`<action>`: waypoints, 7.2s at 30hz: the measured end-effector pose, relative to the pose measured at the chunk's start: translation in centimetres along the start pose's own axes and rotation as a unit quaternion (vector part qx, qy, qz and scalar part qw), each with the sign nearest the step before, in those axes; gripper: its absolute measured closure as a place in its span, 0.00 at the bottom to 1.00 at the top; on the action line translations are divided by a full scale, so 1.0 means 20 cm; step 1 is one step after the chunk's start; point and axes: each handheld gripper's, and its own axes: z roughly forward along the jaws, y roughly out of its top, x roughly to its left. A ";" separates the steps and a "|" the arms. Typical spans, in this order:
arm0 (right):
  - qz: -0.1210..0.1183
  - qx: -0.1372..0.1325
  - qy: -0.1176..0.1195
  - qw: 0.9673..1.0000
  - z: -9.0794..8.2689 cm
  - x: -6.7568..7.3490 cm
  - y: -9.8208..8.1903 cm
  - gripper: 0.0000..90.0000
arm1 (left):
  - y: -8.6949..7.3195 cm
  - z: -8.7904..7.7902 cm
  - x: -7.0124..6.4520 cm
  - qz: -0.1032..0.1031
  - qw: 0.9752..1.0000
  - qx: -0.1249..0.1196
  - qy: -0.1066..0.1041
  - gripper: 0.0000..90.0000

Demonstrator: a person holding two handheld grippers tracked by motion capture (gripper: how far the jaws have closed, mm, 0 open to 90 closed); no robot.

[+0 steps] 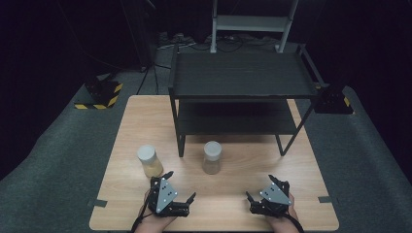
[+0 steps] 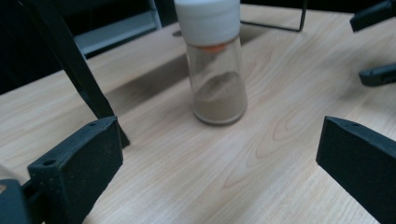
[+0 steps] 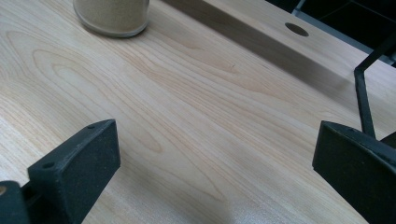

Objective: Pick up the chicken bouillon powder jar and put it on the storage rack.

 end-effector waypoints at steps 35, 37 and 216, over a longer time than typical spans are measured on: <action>0.000 -0.002 0.000 1.000 0.00 0.00 0.00 0.00 | -0.19 -0.17 0.25 -0.090 0.986 -0.055 0.133 0.00; 0.000 -0.002 0.001 1.000 0.00 0.00 0.00 0.00 | -0.19 -0.15 0.26 -0.086 0.986 -0.054 0.135 0.00; 0.015 -0.012 0.019 1.000 -0.01 -0.05 -0.02 0.00 | 1.08 0.09 0.37 -0.075 0.975 -0.210 0.007 0.38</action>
